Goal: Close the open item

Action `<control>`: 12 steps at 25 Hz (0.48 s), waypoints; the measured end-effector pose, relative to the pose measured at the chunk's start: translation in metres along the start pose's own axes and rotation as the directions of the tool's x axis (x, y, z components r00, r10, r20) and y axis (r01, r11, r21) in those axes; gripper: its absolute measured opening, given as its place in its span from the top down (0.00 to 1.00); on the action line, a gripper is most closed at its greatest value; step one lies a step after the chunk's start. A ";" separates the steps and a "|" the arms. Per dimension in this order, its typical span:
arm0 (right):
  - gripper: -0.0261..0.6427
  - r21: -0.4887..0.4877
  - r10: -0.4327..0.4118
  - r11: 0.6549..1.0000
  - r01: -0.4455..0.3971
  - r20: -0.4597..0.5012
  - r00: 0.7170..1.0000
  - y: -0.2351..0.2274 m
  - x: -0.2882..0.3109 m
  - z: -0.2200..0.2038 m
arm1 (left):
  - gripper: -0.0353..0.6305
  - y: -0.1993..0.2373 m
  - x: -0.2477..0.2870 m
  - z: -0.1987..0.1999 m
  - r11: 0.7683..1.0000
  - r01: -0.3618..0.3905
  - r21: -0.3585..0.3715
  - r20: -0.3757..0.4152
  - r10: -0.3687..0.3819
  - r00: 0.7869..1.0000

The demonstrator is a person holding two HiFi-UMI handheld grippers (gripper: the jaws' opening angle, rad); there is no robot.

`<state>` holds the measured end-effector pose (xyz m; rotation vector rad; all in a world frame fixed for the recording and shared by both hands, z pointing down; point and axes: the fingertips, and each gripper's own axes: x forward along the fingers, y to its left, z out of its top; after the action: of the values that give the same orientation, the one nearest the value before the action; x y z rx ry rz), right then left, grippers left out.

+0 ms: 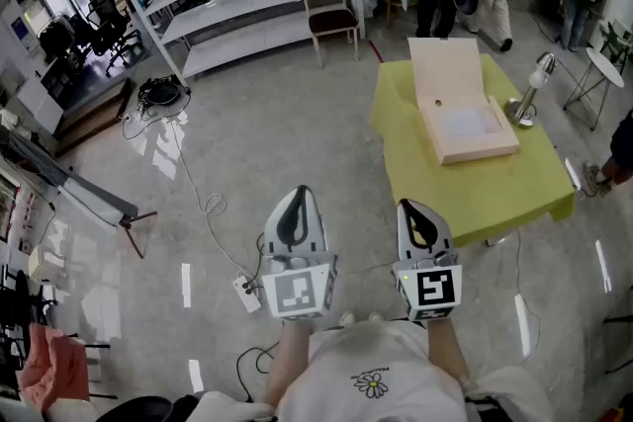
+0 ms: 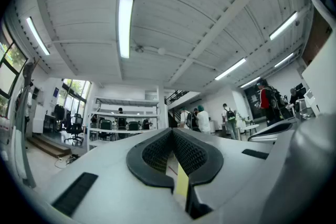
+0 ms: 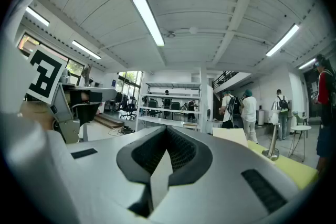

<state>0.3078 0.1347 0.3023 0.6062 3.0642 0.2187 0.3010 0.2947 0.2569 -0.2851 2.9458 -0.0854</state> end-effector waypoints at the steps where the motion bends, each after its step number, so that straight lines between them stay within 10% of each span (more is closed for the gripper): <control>1: 0.95 -0.002 0.006 1.000 -0.006 -0.002 1.000 -0.001 0.001 0.000 | 0.93 -0.002 0.002 0.001 1.000 -0.001 0.004 0.005 0.001 1.000; 12: 0.95 0.047 0.068 0.997 -0.067 -0.015 0.998 -0.015 0.007 -0.014 | 0.93 -0.009 0.015 -0.013 0.999 -0.045 0.019 -0.077 0.046 0.996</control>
<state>0.2956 0.1220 0.3138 0.7146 3.0755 0.1548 0.2861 0.2841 0.2677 -0.2166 3.0250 -0.1185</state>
